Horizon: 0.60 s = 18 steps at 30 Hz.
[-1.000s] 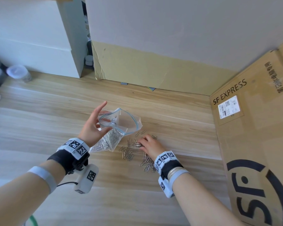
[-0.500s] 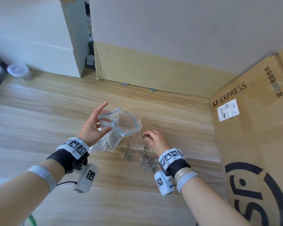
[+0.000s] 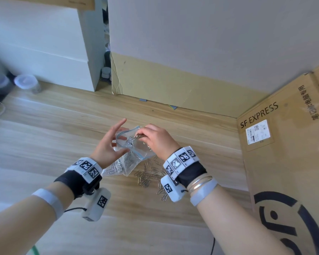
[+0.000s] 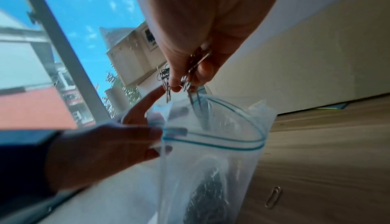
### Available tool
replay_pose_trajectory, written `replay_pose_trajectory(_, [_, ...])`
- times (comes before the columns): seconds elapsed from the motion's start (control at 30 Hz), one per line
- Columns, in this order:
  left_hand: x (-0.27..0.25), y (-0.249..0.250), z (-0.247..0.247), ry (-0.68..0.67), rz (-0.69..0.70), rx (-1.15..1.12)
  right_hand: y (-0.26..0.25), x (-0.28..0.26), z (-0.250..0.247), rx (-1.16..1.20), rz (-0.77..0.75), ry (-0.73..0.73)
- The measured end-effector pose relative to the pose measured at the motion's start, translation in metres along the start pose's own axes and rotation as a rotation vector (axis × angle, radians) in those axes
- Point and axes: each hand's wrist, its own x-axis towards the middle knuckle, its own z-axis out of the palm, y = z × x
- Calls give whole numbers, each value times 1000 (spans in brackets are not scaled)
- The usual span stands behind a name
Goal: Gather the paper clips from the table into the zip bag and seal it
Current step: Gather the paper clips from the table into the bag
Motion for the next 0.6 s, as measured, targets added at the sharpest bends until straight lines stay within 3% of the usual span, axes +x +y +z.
replay_pose_trajectory(0.2, [0,-2,-3,-3,15,-11,-1,3,11,24,-13,-175])
replay_pose_trajectory(0.27, [0,-3,-4,4,14,-12,1,-1,4,102,16,-122])
replay_pose_trajectory(0.33, [-1,-5,-5,15,6,-8,8,-4,-3,168,91,21])
replay_pose_trajectory(0.43, [-1,-6,-6,30,-17,-12,37,-3,-5,279,320,191])
replay_pose_trajectory(0.53, [-1,-6,-6,35,-22,-16,64,-2,8,285,446,187])
replay_pose_trajectory(0.6, [-1,-6,-5,44,-23,-23,73,-2,19,227,454,85])
